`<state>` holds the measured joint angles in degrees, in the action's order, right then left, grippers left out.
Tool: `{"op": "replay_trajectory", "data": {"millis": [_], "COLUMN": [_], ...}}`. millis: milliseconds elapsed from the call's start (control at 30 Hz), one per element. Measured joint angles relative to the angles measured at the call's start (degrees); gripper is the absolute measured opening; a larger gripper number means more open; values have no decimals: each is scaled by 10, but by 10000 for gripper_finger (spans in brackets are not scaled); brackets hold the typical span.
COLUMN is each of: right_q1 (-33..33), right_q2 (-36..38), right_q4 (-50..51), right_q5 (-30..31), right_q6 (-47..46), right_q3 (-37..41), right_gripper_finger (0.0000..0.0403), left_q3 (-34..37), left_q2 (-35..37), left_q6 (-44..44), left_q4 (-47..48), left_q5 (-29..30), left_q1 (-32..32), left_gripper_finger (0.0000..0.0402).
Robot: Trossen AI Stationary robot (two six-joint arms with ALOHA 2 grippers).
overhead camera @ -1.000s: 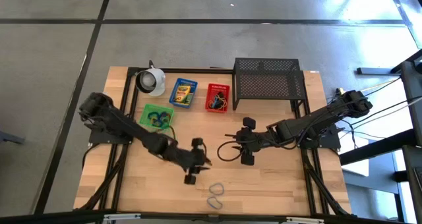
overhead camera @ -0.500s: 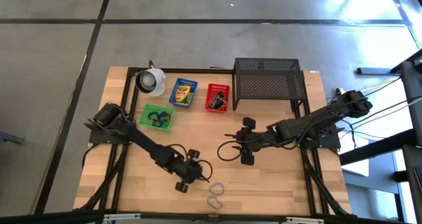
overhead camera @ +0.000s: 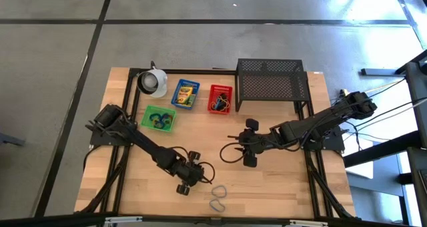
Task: Pick & Place Office Desk Supplies
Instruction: Put the yellow rubber band into the red bin
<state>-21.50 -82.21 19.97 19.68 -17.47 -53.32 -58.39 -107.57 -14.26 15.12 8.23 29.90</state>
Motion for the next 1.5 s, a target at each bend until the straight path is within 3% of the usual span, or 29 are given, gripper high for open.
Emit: {"op": "replay_trajectory", "data": {"millis": [200, 433, 567, 867, 1000, 1233, 1500], "right_q1": [0, 0, 0, 0, 0, 0, 0], "right_q2": [0, 0, 0, 0, 0, 0, 0], "right_q4": [0, 0, -1, -3, -12, -36, -41], "right_q5": [0, 0, 2, 4, 4, 39, 35], "right_q6": [0, 0, 0, 0, 0, 24, 30], "right_q3": [0, 0, 0, 0, 0, 0, 0], "right_gripper_finger": [190, 190, 190, 190, 190, 190, 190], "left_q3": [1, 5, 6, 4, 4, 4, 4], "left_q2": [0, 13, 49, 133, 156, 166, 167], "left_q6": [0, 54, 82, 92, 119, 140, 127], "left_q4": [5, -11, -10, -84, -158, -272, -271], "left_q5": [-4, 48, 155, 491, 570, 583, 572], "left_q1": [-4, 2, -1, -6, -19, -47, -92], "left_gripper_finger": [8, 4, 3, 3, 3, 3, 3]}}
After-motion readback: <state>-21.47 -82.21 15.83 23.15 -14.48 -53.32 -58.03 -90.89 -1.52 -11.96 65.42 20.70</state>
